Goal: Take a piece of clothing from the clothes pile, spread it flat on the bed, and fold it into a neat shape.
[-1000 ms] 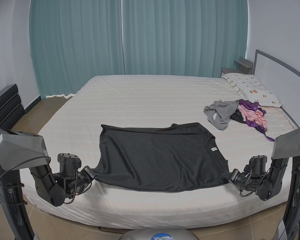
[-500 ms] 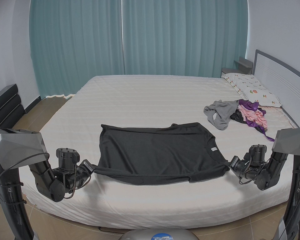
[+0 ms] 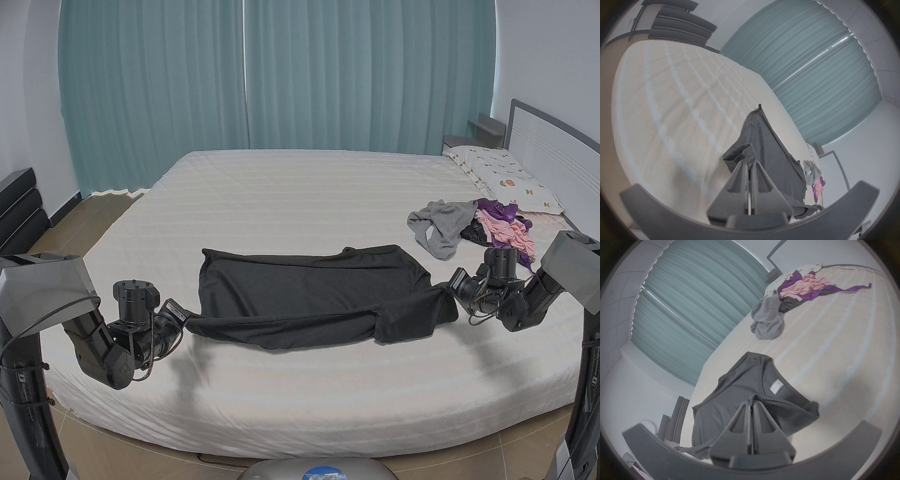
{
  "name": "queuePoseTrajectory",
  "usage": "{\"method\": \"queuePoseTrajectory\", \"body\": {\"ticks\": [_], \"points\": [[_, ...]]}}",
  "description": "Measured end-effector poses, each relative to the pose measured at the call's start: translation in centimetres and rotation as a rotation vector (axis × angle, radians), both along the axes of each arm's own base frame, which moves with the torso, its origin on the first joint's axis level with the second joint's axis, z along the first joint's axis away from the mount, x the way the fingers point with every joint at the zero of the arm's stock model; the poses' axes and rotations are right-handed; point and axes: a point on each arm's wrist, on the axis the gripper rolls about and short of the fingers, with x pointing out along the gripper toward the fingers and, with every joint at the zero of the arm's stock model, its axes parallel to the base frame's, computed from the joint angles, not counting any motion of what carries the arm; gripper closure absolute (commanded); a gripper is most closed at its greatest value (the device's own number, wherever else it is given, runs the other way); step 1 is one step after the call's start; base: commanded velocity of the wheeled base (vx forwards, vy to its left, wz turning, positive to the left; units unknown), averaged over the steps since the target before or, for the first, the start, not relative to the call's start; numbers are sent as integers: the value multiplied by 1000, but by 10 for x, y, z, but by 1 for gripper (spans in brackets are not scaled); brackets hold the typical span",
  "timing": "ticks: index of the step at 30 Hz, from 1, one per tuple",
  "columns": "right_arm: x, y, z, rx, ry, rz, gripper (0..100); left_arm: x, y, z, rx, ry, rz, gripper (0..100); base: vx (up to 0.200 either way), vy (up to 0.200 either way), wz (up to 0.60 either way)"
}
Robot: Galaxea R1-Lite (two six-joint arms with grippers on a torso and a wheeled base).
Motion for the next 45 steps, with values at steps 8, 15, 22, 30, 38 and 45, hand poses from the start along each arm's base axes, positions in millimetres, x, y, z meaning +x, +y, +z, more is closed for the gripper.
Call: {"method": "queuePoseTrajectory", "body": {"ticks": [8,15,22,30,38,45], "points": [[34,13,1,1,-17,18,100,10,3,-2,-42,-13,28,100,0,0,0],[58,23,-17,-7,-23,-1,100,14,5,-11,-43,5,35,100,0,0,0],[66,32,-36,-10,2,-5,0,14,5,-17,-43,22,37,100,0,0,0],[56,28,-18,17,-1,-6,0,13,5,-20,-41,33,35,100,0,0,0],[12,19,-8,52,99,52,0,11,5,-21,-40,42,35,100,0,0,0],[-21,16,-14,95,171,143,0,6,6,-23,-38,57,35,100,0,0,0]]}}
